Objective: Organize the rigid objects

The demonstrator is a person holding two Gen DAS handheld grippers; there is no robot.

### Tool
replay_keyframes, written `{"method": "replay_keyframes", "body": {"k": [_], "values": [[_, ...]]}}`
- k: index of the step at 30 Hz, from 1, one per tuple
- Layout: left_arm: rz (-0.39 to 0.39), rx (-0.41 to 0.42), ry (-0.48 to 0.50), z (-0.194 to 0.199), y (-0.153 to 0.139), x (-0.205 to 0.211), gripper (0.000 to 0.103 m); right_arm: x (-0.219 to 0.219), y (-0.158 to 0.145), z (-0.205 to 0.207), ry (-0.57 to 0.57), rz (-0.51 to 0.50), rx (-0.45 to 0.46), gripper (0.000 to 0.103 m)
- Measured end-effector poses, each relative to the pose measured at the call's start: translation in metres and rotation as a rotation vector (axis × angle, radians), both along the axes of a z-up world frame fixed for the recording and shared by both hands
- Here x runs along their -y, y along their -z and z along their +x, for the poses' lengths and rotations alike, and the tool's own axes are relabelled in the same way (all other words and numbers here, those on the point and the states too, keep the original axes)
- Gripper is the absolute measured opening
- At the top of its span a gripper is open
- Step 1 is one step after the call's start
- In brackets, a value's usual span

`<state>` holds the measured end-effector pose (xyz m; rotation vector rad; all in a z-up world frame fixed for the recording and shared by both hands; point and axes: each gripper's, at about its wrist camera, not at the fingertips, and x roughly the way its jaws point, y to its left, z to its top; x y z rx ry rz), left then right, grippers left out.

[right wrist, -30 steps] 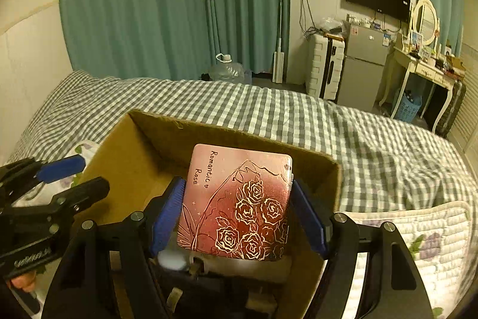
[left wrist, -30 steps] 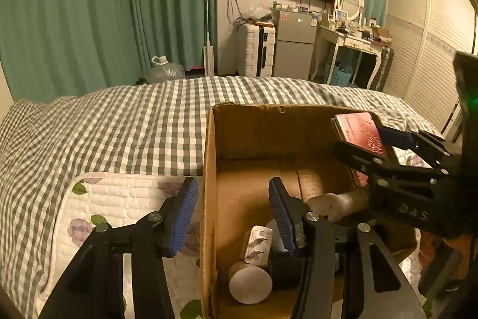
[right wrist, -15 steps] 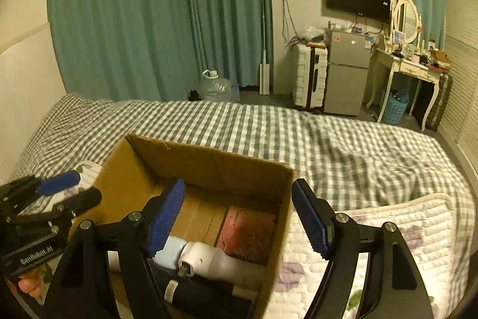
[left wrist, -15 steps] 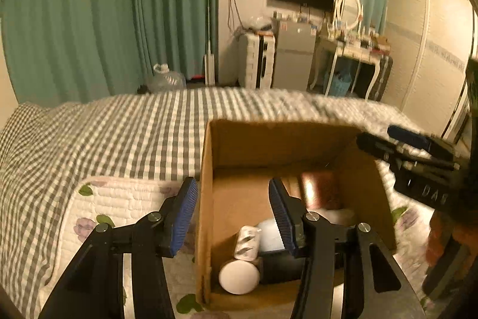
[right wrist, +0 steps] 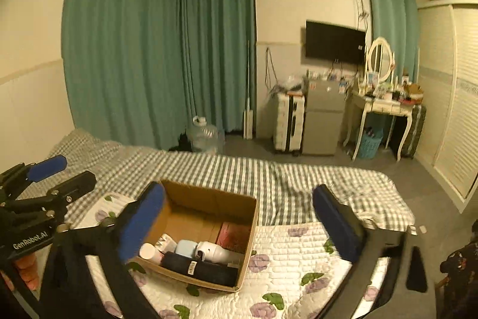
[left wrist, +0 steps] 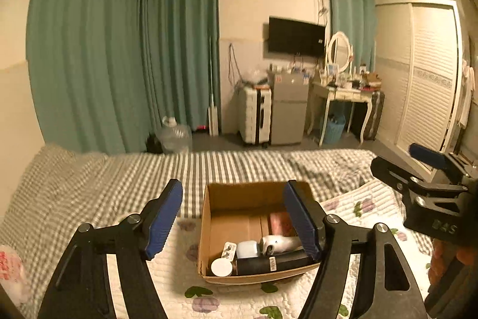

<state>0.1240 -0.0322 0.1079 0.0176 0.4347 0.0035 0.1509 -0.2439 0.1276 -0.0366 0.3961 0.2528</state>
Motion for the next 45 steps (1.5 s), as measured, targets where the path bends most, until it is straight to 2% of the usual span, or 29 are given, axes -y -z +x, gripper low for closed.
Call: {"method": "replay_keyframes", "body": {"k": [4, 10, 15, 17, 20, 24, 27, 30, 34, 45], "values": [[0.02, 0.061, 0.008, -0.029, -0.016, 0.007, 0.075, 0.002, -0.02, -0.037, 0.043, -0.015, 0.071, 0.103], [0.03, 0.147, 0.007, -0.065, -0.026, 0.004, 0.075, 0.003, -0.031, -0.078, 0.051, 0.018, 0.127, 0.103], [-0.018, 0.206, 0.009, -0.083, -0.014, -0.008, 0.076, 0.0, -0.014, -0.099, 0.043, 0.065, 0.151, 0.103], [-0.018, 0.205, 0.005, -0.083, 0.001, -0.013, 0.076, -0.003, -0.001, -0.098, 0.038, 0.071, 0.14, 0.103], [0.013, 0.214, -0.066, -0.081, 0.027, -0.02, 0.076, -0.003, 0.022, -0.098, 0.074, 0.12, 0.203, 0.103], [0.01, 0.175, -0.061, -0.065, 0.058, -0.026, 0.076, -0.017, 0.051, -0.086, 0.08, 0.065, 0.219, 0.103], [0.0, 0.137, -0.047, -0.053, 0.076, -0.028, 0.076, -0.024, 0.073, -0.075, 0.079, 0.045, 0.201, 0.103], [0.025, 0.119, -0.047, -0.051, 0.089, -0.023, 0.076, -0.025, 0.087, -0.065, 0.074, 0.034, 0.163, 0.103], [0.016, 0.097, -0.037, -0.053, 0.094, -0.024, 0.076, -0.019, 0.099, -0.057, 0.081, 0.055, 0.105, 0.103], [0.028, 0.113, -0.043, -0.059, 0.092, -0.024, 0.076, -0.022, 0.098, -0.062, 0.088, 0.036, 0.103, 0.103]]}}
